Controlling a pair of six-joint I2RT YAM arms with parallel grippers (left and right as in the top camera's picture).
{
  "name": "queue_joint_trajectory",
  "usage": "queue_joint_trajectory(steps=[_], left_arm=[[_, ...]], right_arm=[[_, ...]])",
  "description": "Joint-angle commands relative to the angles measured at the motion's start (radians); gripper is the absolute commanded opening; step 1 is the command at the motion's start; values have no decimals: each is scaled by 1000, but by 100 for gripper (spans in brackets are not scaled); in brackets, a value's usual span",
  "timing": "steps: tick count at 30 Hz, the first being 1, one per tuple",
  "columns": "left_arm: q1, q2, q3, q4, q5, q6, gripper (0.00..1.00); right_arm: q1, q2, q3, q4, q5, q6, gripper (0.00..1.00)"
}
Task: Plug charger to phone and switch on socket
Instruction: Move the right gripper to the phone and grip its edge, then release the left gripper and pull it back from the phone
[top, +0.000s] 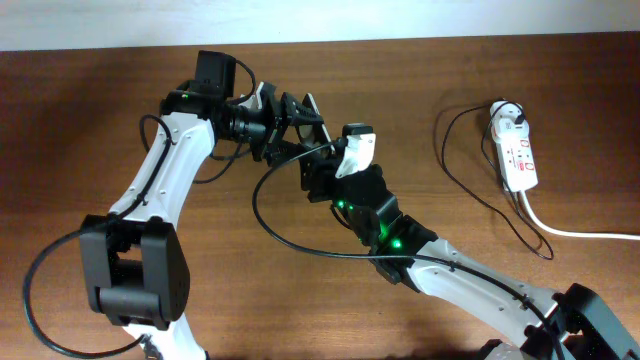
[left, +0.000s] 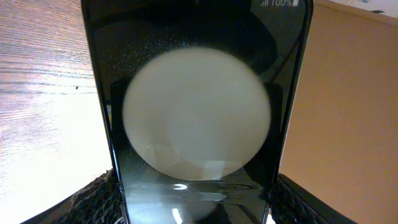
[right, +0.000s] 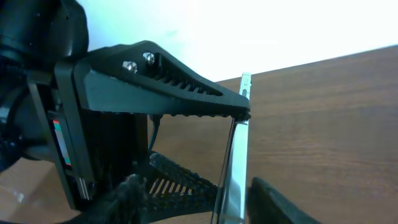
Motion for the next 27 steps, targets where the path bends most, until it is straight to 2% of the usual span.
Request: queue_joint_trajectory(steps=[1,6,10,14,15,19,22,24,27], left_arm=[[1,-36,23,5,38,-5,63],[1,-36,23,5,37,-5,63],[1,-36,23,5,37,-5,63],[1,-36,23,5,29,-4,64],[1,-36,23,5,29,-4,64],[1,-36,23,5,29,-5,70],[5,-36,23,6,29,-1,90],[16,-36,23,21,29,-1,99],[51,-38,23,76,31,48,99]], right_arm=[[3,7,23,3,11,-6,51],[3,7,23,-5,3,-6,40],[3,7,23,-54,0,40,22],[4,7,23,-53,-5,47,11],[3,6,23,-53,-18,55,5],[3,6,23,-53,-19,80,4],[3,-9,23,-55,-23,88,4],[3,-24,23,-69,-23,107,4],[3,-56,23,-84,-23,197,4]])
